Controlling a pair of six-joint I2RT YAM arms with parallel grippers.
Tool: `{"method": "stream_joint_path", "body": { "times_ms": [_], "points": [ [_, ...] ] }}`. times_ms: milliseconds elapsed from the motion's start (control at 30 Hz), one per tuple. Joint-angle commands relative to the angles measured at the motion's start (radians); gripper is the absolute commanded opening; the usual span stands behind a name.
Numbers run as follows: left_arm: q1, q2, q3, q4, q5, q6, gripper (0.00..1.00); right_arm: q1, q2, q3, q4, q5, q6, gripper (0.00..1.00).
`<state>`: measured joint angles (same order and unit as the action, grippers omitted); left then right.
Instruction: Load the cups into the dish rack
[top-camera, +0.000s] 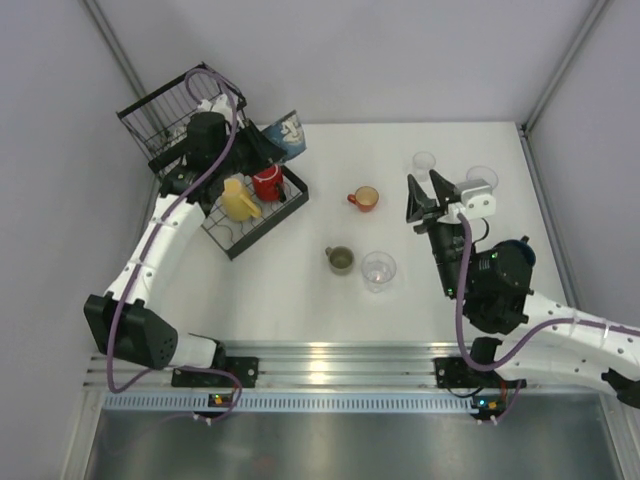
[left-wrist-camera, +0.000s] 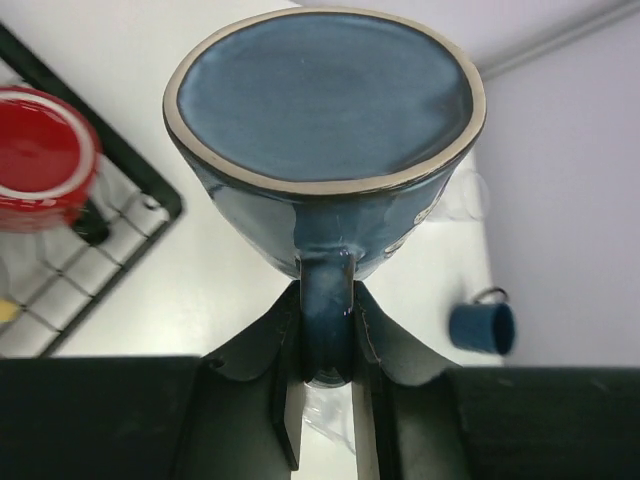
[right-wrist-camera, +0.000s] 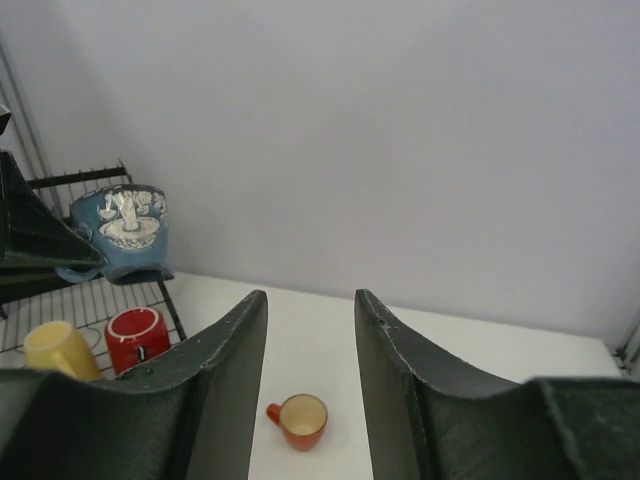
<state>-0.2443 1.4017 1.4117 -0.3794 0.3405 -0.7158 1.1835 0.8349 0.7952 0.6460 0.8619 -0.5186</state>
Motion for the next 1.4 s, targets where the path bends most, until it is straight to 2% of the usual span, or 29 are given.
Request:
{"method": "stream_joint_path", "body": {
  "times_ms": [0, 233, 533, 1000, 1367],
  "points": [
    [0.004, -0.093, 0.000, 0.030, -0.265, 0.162, 0.00, -0.033, -0.020, 0.059, -0.330, -0.058, 0.295, 0.41],
    [0.004, -0.141, -0.079, 0.045, -0.553, 0.275, 0.00, -0.047, -0.094, 0.007, -0.370, -0.058, 0.331, 0.42],
    [0.023, -0.133, -0.146, 0.088, -0.742, 0.338, 0.00, -0.062, -0.155, -0.027, -0.407, -0.055, 0.341, 0.44],
    [0.129, -0.155, -0.276, 0.142, -0.831, 0.332, 0.00, -0.088, -0.206, -0.082, -0.390, -0.057, 0.342, 0.45],
    [0.178, -0.139, -0.387, 0.298, -0.868, 0.378, 0.00, -0.093, -0.267, -0.103, -0.404, -0.054, 0.347, 0.45]
  ]
}}
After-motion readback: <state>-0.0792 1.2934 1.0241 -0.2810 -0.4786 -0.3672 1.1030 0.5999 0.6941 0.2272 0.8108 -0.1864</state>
